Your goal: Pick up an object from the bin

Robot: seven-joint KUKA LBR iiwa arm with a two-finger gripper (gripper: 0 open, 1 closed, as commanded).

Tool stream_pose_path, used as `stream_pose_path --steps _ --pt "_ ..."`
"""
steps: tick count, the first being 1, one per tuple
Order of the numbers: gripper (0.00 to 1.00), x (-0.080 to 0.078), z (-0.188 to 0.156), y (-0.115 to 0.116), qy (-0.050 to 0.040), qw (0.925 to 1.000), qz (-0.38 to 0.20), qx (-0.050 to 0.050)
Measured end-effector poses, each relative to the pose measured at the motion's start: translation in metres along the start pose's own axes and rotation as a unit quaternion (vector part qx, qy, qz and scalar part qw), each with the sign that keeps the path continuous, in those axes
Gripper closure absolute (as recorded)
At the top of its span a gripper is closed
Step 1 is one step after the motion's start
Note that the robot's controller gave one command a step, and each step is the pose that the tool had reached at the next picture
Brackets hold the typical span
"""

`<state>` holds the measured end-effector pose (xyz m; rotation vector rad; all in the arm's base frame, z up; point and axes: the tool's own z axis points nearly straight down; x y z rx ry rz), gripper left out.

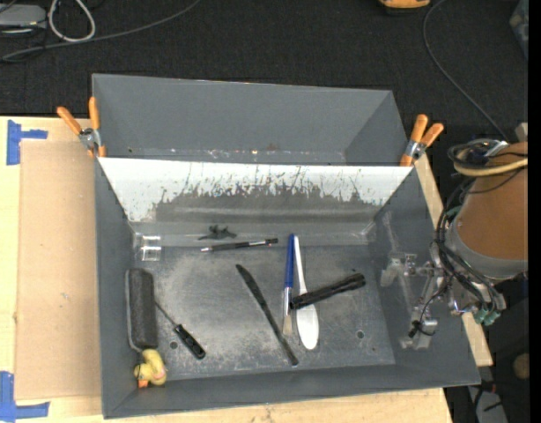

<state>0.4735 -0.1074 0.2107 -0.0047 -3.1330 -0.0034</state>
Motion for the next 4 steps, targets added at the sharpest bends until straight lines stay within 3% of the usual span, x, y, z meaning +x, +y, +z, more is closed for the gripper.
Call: stream_pose_path --steps 1,2,3,4 --pt "0.00 -0.002 -0.003 0.001 -0.0035 1.0000 -0.002 0.001" --pt "0.00 -0.060 0.087 0.029 -0.0055 0.9999 0.012 0.000" --pt "0.00 -0.090 0.089 0.048 -0.0039 0.9993 -0.038 0.001" --pt "0.00 -0.099 0.072 0.052 -0.0073 0.9982 -0.060 0.002"
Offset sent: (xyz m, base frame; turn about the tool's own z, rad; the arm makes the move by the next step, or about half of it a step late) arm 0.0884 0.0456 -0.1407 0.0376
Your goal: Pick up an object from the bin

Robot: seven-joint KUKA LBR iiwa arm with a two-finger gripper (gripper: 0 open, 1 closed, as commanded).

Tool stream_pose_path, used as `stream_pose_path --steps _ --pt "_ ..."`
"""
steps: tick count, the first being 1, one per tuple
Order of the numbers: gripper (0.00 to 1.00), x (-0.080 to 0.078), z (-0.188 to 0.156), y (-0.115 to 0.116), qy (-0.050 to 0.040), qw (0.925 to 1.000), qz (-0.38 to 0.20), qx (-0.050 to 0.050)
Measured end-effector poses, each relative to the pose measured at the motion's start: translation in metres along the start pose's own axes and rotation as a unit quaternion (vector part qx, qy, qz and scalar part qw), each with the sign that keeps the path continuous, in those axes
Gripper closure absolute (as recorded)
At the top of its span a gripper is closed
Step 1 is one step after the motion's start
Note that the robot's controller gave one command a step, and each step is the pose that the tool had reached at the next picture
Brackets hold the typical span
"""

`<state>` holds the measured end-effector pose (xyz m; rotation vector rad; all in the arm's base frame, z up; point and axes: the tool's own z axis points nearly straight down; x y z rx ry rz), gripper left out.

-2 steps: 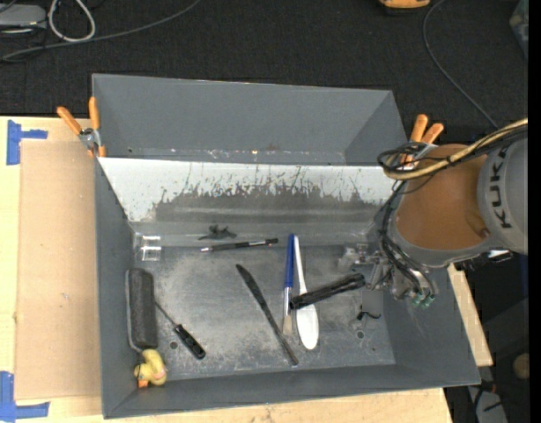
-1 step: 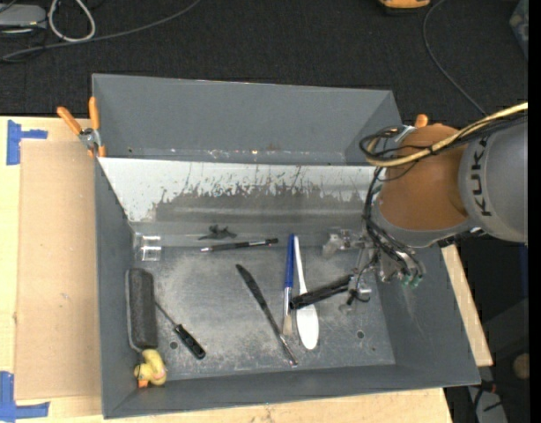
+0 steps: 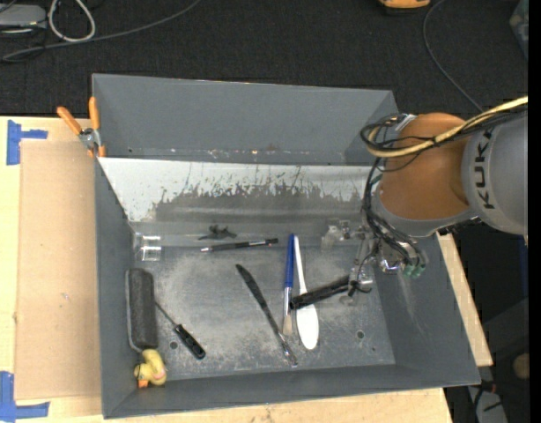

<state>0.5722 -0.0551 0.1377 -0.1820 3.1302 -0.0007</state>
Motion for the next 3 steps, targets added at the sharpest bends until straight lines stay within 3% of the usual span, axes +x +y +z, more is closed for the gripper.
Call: stream_pose_path --steps 1,2,3 --pt "0.00 -0.010 0.046 -0.015 -0.0008 0.9931 -0.118 0.000" --pt "1.00 0.005 0.068 -0.018 -0.0006 0.9920 -0.126 -0.001" --pt "1.00 0.005 0.068 -0.018 -0.0006 0.9920 -0.126 0.000"
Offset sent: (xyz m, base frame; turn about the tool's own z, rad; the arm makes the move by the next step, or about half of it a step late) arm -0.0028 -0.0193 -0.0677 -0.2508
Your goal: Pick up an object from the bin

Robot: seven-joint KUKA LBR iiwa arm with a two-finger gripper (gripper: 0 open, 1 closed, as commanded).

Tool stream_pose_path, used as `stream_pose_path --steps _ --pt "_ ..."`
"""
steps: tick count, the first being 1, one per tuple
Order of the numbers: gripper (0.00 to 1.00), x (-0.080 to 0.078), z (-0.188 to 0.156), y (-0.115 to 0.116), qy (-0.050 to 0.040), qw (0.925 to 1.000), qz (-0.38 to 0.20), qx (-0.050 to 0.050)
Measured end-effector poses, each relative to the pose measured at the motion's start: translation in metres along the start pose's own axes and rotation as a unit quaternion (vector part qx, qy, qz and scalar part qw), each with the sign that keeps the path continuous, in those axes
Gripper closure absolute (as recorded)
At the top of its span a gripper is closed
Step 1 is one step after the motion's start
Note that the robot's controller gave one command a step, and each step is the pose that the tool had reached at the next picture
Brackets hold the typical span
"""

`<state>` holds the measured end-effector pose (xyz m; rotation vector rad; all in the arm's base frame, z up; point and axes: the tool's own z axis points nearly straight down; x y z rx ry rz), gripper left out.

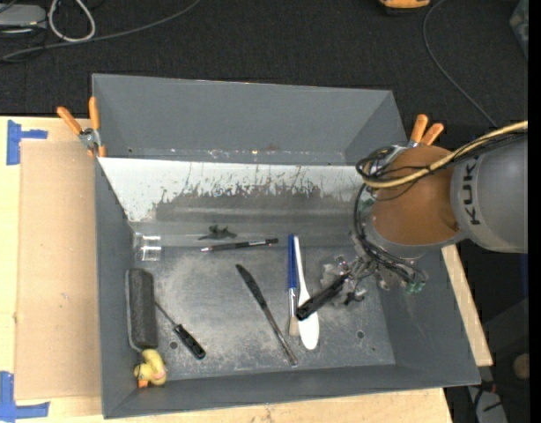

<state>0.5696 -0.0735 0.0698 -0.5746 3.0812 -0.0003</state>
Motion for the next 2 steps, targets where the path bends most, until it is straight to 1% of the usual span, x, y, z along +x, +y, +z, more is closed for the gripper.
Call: stream_pose_path --steps 1,2 --pt "1.00 0.003 -0.024 0.002 0.0047 1.0000 -0.001 -0.003" --pt "1.00 0.000 -0.070 0.001 0.0002 1.0000 0.000 0.000"
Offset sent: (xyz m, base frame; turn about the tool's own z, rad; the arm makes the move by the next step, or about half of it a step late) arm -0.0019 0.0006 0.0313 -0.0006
